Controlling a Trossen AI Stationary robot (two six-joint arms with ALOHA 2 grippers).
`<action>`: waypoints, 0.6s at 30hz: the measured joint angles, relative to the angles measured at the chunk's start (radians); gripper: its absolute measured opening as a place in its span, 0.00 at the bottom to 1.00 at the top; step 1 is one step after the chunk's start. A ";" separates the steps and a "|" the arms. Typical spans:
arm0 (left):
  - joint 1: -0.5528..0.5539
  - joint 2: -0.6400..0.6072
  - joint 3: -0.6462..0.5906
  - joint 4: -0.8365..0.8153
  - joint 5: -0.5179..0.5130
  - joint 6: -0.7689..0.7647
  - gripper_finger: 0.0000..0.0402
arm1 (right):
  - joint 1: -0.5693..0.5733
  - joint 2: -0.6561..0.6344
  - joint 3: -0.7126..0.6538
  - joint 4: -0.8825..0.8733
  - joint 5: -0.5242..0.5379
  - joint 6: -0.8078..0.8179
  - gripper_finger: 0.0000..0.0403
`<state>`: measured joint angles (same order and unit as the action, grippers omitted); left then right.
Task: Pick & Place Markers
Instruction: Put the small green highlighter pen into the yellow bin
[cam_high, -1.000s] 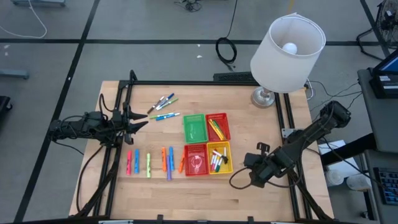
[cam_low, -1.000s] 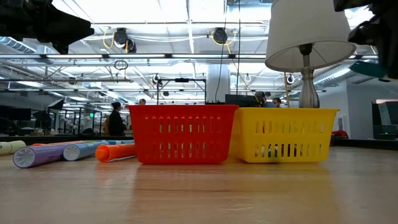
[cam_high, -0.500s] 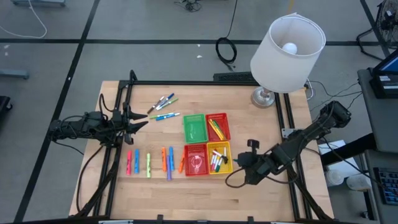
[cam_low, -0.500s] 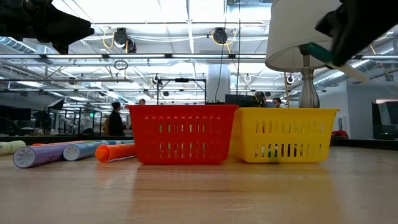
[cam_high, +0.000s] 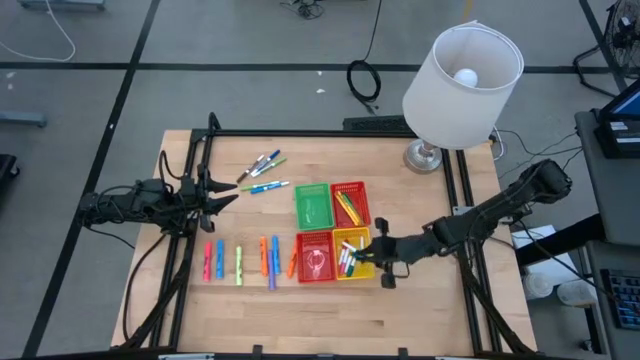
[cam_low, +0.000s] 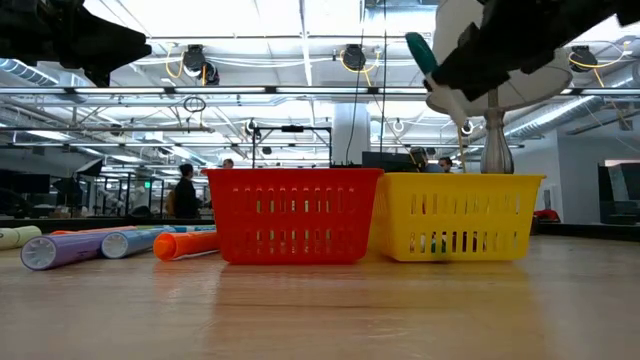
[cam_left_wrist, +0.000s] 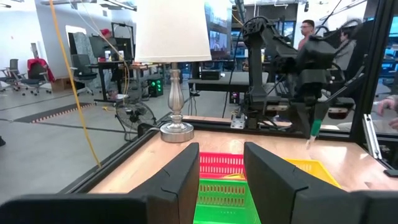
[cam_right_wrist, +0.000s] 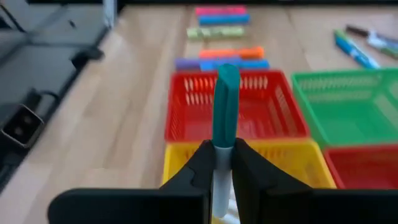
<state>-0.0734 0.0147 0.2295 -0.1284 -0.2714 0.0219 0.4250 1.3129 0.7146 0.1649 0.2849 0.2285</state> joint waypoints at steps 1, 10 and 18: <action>0.000 0.000 0.000 -0.001 0.000 0.000 0.33 | -0.012 0.000 -0.015 0.045 -0.018 -0.015 0.06; 0.000 0.000 0.000 -0.002 0.000 0.000 0.33 | -0.059 0.002 -0.037 0.097 -0.028 -0.016 0.06; 0.000 0.000 0.000 -0.001 0.001 0.000 0.33 | -0.057 0.129 0.103 0.002 -0.024 -0.039 0.06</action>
<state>-0.0734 0.0151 0.2295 -0.1295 -0.2707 0.0219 0.3679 1.4416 0.8178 0.1665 0.2607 0.1896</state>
